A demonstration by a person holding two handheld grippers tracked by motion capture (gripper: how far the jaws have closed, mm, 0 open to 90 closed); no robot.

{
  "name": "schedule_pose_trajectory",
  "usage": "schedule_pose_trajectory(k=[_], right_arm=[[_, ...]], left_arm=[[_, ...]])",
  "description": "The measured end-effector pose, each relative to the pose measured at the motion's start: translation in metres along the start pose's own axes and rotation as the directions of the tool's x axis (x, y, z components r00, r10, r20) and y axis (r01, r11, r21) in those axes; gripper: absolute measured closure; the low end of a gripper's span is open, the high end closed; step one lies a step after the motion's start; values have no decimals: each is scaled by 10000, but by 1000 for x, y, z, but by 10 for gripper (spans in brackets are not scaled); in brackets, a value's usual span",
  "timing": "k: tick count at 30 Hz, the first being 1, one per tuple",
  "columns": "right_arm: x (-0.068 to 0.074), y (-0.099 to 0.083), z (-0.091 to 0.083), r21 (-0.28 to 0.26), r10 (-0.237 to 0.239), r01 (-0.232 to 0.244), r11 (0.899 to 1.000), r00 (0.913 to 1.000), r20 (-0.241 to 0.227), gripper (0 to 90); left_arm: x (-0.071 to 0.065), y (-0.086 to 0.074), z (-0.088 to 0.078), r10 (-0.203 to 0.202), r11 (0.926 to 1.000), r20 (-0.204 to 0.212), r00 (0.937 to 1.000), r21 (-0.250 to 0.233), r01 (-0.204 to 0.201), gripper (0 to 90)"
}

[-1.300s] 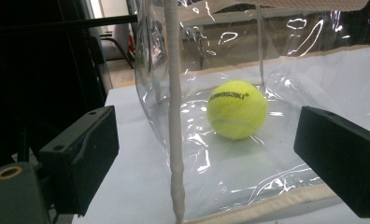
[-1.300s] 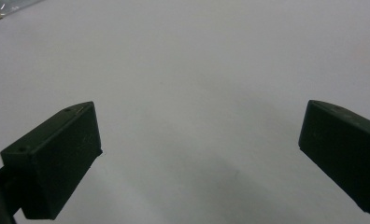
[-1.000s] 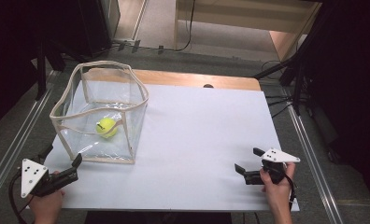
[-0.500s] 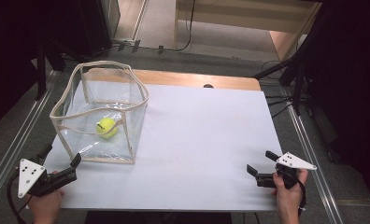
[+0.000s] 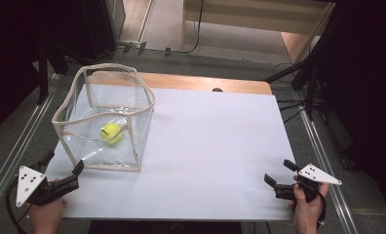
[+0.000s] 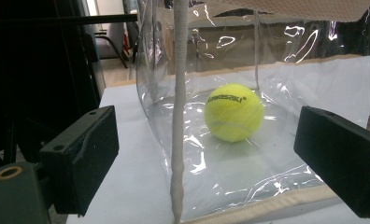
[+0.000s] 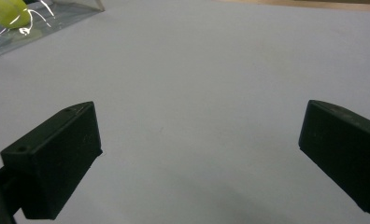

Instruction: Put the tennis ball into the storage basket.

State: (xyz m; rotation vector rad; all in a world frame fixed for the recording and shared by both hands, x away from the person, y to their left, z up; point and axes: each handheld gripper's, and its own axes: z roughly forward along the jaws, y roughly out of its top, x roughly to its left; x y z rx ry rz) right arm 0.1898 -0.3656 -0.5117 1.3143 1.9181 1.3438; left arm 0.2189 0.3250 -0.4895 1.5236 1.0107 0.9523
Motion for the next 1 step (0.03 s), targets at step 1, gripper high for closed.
schedule_pose_trajectory(k=[1], right_arm=[[0,0,0,-24,21,-21,10000,10000,-20,0]], left_arm=[[0,0,0,4,10000,17,10000,18,-4,69]])
